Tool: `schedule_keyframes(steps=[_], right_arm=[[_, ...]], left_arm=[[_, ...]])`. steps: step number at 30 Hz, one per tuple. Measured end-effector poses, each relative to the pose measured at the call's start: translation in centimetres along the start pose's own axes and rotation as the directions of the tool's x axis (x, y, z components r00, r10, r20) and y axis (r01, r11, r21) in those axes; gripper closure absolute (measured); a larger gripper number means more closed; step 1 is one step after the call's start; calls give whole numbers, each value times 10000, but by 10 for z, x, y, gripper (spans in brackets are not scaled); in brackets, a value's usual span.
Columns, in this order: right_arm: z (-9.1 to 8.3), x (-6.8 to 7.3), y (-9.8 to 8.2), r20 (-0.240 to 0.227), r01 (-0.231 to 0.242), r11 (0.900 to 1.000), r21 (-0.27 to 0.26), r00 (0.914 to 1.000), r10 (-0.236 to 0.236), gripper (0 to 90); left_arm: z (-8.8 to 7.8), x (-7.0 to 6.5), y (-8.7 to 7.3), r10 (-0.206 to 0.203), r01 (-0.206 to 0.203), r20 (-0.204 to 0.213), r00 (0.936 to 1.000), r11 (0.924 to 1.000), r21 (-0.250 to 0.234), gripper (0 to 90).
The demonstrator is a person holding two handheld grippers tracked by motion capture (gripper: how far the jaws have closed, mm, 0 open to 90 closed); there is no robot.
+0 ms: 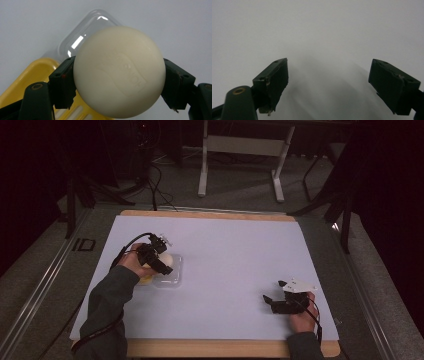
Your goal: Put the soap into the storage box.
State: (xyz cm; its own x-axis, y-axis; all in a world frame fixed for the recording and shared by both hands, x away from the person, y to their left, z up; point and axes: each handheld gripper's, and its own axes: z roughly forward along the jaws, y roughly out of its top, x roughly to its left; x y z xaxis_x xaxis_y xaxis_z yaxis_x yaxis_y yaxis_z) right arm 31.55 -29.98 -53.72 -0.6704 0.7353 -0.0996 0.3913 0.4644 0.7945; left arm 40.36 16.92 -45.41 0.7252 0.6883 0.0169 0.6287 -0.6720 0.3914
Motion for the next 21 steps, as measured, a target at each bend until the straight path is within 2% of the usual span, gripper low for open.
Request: schedule_keyframes(steps=[10,21], right_arm=[[0,0,0,16,-13,10000,24,10000,13,158],[0,0,0,21,8,10000,20,10000,-8,158]], left_arm=[[-7,8,-13,-356,354,-164,9992,9993,-77,254],[-15,16,-24,-507,504,-240,9984,9987,-122,254]])
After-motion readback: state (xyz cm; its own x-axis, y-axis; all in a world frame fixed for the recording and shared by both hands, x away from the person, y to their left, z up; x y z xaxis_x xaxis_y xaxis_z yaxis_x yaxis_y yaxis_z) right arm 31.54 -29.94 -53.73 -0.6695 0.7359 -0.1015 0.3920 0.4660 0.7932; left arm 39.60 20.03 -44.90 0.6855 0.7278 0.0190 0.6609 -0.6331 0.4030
